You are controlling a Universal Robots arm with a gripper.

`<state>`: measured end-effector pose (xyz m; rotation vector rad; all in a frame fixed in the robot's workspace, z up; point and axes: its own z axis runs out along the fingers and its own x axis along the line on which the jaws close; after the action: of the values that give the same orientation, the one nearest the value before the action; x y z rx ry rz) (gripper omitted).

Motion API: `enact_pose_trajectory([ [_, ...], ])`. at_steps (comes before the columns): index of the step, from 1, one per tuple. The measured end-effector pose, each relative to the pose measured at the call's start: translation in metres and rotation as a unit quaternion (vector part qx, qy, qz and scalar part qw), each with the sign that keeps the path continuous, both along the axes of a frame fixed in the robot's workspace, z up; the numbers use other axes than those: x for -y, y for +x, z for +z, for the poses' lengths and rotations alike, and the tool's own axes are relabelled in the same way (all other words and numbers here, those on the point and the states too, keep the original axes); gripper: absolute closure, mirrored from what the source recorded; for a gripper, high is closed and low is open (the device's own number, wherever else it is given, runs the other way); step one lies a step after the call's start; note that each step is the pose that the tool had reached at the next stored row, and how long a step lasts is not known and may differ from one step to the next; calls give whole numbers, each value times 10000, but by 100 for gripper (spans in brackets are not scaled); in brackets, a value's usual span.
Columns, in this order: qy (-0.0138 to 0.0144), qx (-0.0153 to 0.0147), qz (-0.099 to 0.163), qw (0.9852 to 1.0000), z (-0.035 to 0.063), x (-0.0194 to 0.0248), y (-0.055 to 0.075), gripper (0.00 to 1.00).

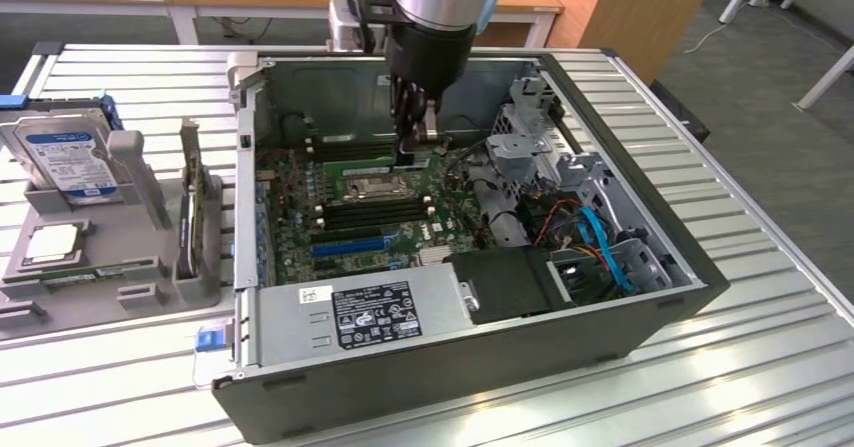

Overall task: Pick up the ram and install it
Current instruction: 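Insert the ram into the slot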

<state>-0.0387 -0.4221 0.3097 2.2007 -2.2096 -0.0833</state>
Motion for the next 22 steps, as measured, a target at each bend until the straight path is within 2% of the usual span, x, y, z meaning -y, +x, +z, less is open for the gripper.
enact_pose_trajectory([
  [22, 0, 0, 0, 10000, -147, 0, 0, 89],
])
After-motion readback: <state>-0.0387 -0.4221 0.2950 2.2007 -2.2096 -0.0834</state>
